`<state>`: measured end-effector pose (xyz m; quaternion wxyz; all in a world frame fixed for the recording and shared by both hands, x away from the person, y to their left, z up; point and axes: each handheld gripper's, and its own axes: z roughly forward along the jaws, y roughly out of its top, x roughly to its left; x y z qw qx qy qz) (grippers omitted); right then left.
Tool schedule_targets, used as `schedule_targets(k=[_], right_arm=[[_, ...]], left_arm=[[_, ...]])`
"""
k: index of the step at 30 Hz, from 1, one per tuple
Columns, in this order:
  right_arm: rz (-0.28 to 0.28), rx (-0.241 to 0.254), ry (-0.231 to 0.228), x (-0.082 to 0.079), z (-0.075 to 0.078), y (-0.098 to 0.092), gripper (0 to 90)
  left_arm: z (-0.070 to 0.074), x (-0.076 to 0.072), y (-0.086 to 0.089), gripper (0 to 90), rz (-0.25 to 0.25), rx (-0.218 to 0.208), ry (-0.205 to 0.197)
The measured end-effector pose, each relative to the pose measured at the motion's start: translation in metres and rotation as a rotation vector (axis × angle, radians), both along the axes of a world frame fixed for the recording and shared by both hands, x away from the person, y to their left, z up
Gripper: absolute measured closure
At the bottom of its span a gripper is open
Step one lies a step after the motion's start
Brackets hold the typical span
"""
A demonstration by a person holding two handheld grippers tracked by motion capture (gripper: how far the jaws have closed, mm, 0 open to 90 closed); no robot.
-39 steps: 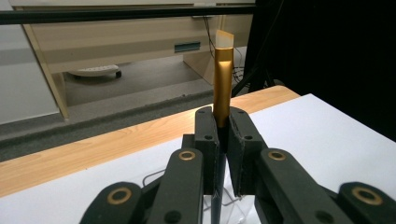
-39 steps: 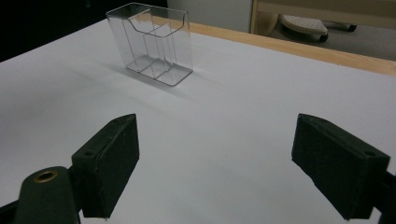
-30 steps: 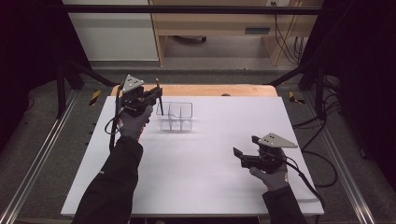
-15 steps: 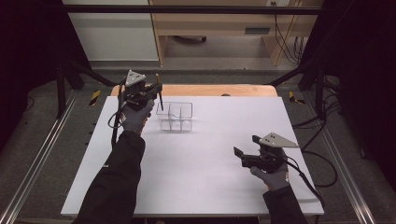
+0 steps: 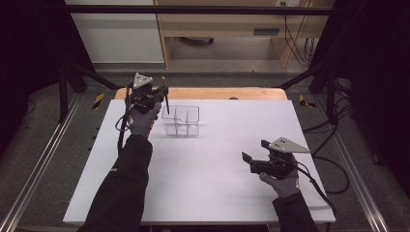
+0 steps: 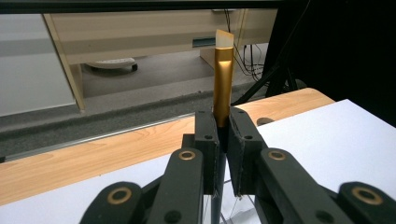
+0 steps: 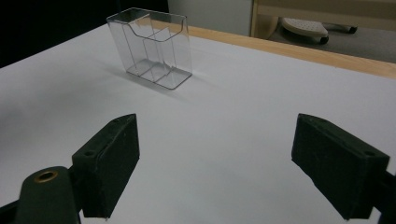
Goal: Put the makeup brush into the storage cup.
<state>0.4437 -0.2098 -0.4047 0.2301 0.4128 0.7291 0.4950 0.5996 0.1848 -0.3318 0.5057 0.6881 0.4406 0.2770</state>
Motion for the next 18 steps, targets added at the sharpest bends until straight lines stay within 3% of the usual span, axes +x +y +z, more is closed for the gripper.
schedule_targets(k=[18], right_arm=[[-0.001,-0.002,-0.003,-0.001,0.001,0.000,15.6]], left_arm=[[-0.022,0.004,0.002,82.4,0.007,0.017,0.029]])
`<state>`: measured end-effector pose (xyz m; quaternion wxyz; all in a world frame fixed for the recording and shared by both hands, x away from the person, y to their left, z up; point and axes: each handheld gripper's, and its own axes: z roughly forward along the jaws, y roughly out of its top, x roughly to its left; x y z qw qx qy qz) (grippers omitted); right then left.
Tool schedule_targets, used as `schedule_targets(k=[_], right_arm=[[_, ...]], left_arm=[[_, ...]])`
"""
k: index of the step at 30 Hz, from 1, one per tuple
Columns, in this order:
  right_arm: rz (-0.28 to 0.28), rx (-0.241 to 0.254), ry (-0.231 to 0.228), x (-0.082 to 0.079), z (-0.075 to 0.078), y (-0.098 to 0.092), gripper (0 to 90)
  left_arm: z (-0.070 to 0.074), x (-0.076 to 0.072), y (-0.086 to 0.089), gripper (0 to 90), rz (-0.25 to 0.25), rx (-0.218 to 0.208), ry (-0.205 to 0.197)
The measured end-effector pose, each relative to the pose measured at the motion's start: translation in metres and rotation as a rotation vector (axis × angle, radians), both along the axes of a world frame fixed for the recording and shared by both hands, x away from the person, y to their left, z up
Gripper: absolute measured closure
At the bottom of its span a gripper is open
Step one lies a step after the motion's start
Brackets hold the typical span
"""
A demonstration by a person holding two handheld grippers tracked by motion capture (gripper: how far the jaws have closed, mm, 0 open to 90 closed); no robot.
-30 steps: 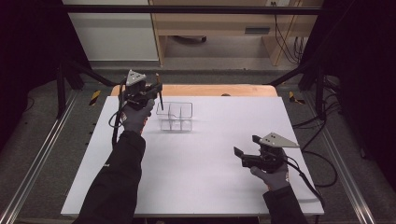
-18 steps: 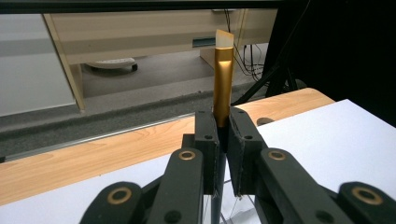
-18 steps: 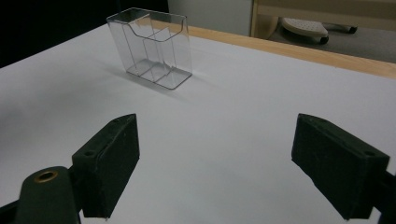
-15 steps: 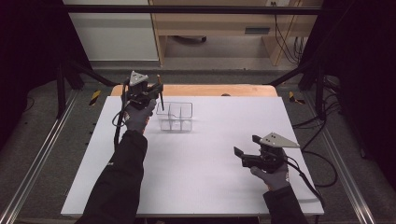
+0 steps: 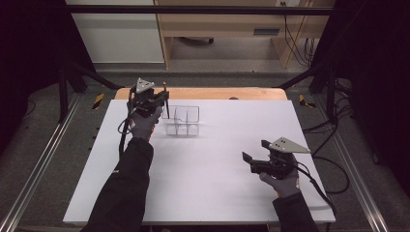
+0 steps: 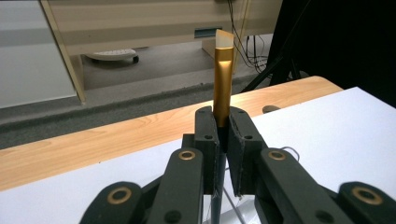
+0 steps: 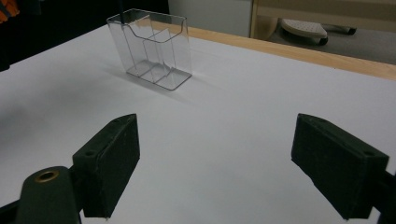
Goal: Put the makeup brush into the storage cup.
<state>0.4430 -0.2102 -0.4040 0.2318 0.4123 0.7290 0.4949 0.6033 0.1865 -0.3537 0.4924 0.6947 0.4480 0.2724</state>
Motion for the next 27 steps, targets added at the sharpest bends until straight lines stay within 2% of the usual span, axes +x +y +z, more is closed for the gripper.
schedule_targets(k=[27], right_arm=[[0.005,-0.012,0.003,0.000,-0.002,0.004,15.9]], left_arm=[[-0.037,-0.007,0.005,82.3,-0.006,0.013,0.037]])
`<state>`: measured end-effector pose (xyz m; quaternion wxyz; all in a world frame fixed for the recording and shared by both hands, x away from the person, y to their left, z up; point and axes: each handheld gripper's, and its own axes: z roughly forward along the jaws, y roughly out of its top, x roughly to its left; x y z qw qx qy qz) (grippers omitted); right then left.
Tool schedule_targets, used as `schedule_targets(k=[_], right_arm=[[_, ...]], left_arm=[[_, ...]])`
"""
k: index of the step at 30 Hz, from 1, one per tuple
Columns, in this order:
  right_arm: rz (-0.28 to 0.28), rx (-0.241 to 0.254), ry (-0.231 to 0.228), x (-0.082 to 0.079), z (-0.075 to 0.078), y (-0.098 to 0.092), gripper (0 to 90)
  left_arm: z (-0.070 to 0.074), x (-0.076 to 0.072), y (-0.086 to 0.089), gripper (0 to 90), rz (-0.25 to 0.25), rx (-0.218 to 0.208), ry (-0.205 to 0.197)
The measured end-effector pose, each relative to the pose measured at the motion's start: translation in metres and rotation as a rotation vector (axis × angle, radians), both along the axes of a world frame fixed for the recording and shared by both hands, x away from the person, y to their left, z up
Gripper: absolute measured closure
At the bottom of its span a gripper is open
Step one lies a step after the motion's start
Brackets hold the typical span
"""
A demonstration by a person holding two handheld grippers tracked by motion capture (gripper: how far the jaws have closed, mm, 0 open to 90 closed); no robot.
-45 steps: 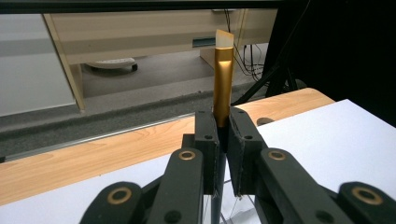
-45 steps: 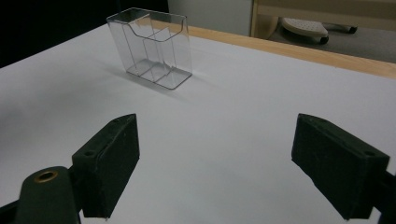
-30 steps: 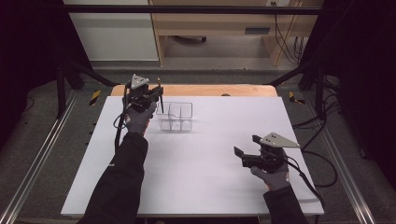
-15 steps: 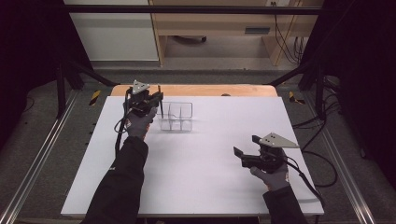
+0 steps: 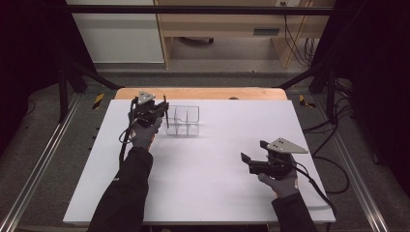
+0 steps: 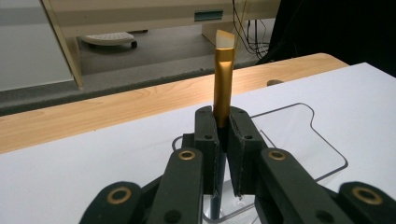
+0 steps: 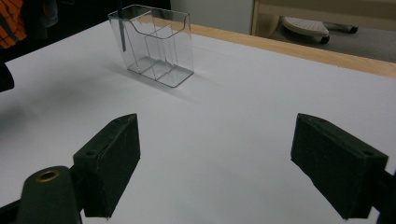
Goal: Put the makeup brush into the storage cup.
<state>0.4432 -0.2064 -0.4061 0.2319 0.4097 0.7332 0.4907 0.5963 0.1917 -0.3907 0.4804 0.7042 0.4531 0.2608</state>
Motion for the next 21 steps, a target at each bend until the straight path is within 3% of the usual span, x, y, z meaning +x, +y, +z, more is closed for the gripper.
schedule_targets(k=[7,14,21], right_arm=[[0.002,0.003,0.002,0.000,0.000,0.001,16.0],[0.005,0.004,-0.001,-0.001,0.001,0.001,15.9],[0.004,0.004,-0.003,-0.001,0.001,0.002,15.9]], left_arm=[[-0.004,-0.002,-0.001,81.1,-0.014,-0.001,0.015],[0.000,-0.008,0.000,70.5,-0.034,0.000,0.012],[0.008,-0.027,0.007,54.6,-0.045,-0.007,-0.016]])
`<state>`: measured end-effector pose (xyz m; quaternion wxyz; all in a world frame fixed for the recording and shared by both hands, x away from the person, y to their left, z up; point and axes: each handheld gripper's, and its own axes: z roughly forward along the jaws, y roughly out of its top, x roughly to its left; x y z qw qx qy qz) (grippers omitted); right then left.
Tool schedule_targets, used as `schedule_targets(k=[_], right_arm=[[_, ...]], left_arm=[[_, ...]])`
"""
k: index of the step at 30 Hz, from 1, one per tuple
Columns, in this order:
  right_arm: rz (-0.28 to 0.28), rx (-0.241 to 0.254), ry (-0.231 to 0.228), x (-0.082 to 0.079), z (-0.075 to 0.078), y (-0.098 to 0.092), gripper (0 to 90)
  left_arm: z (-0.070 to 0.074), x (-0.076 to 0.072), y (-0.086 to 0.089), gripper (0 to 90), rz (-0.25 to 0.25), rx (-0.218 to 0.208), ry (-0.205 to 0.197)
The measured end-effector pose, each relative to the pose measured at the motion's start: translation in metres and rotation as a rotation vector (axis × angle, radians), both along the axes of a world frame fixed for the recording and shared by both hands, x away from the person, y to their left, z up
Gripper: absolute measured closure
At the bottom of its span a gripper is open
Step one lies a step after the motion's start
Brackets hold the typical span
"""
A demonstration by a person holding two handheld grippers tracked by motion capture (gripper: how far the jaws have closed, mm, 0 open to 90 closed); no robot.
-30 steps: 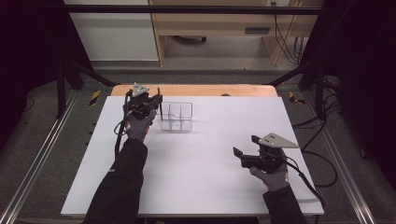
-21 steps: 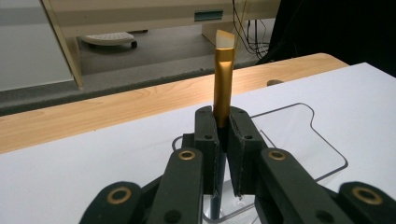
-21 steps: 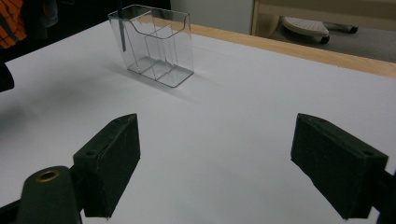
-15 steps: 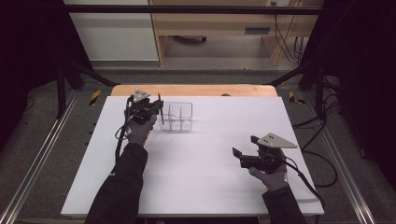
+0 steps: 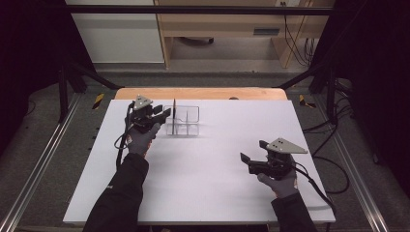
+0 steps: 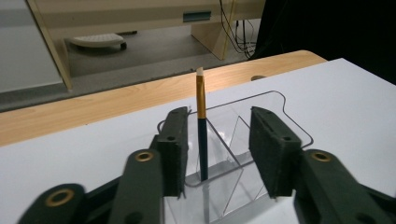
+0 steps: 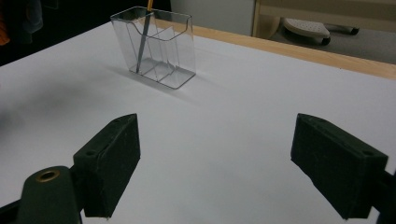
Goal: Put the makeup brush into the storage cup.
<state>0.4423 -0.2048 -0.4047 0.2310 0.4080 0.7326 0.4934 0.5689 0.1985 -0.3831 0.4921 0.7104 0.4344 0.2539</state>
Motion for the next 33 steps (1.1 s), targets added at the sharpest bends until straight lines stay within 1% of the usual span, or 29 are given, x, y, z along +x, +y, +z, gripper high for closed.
schedule_targets(k=[1,4,8,11,15,18,20,22,25,29,31,33], right_arm=[[0.000,0.001,0.001,0.000,0.000,0.000,15.9],[0.000,0.000,-0.001,0.000,0.000,0.000,15.8],[-0.001,-0.001,-0.003,0.000,0.001,0.000,15.8],[-0.001,-0.003,-0.003,0.000,0.001,0.001,15.7],[0.002,-0.005,-0.006,-0.001,0.002,0.000,15.6],[-0.001,-0.006,-0.005,-0.001,0.002,0.000,15.5],[-0.002,-0.007,-0.005,-0.001,0.002,0.000,15.4],[-0.002,-0.010,-0.006,-0.001,0.002,0.000,15.3],[-0.002,-0.013,-0.006,-0.001,0.001,0.000,15.3],[-0.002,-0.010,-0.004,-0.001,0.002,0.000,15.2],[-0.002,-0.011,-0.007,-0.001,0.002,-0.001,15.1],[-0.001,-0.011,-0.008,-0.002,0.002,-0.002,14.9]], left_arm=[[0.002,-0.005,0.002,53.1,-0.009,-0.007,-0.001],[0.005,-0.017,0.005,47.4,-0.020,-0.005,-0.014],[0.009,-0.036,0.011,36.9,-0.033,-0.017,-0.025],[0.009,-0.047,0.014,29.3,-0.041,-0.016,-0.022],[0.007,-0.064,0.015,23.0,-0.067,-0.021,-0.023],[0.005,-0.075,0.016,19.7,-0.092,-0.033,-0.029],[0.004,-0.082,0.016,17.3,-0.102,-0.024,-0.029],[0.002,-0.088,0.017,15.6,-0.112,-0.026,-0.028],[-0.002,-0.097,0.020,14.3,-0.110,-0.033,-0.030],[-0.008,-0.104,0.025,14.1,-0.106,-0.021,-0.021],[-0.010,-0.107,0.027,13.6,-0.102,-0.022,-0.021],[-0.012,-0.108,0.029,13.5,-0.098,-0.014,-0.020]])
